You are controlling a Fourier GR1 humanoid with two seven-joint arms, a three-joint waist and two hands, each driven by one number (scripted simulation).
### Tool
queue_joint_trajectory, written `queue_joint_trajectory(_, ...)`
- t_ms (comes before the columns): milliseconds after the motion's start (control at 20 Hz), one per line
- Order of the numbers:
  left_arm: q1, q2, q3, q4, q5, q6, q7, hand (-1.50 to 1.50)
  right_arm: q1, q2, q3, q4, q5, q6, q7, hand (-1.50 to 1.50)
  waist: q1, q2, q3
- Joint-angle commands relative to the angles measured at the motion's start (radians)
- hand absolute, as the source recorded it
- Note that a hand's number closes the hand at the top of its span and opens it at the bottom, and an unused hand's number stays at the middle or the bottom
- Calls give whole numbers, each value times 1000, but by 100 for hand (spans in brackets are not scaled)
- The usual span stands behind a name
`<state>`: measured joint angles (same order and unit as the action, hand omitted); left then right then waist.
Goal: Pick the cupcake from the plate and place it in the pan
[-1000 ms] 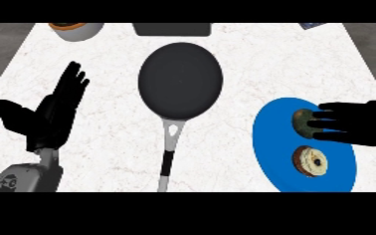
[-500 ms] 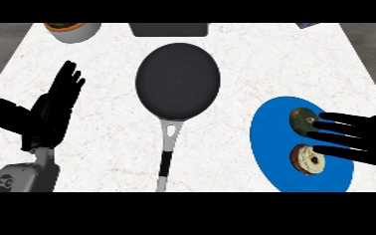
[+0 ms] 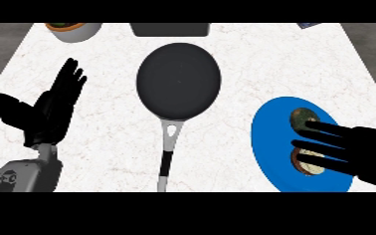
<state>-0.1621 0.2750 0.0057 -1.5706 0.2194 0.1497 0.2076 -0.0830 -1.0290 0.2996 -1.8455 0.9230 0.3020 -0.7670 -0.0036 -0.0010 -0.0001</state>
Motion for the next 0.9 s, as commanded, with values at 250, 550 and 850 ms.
queue_joint_trajectory(250, 35, -42, 4, -25, -50, -4, -7, 0, -1, 131, -43, 46, 137, 47, -25, -150, 4, 1, 0)
queue_joint_trajectory(550, 20, -47, 44, 33, -23, -48, -36, 0, 6, 202, 8, 143, 256, -17, -37, -150, 3, 2, 0)
queue_joint_trajectory(850, -25, -70, 13, -56, -80, 1, 82, 0, -62, 314, 33, 178, 338, 28, -36, -150, 5, 1, 0)
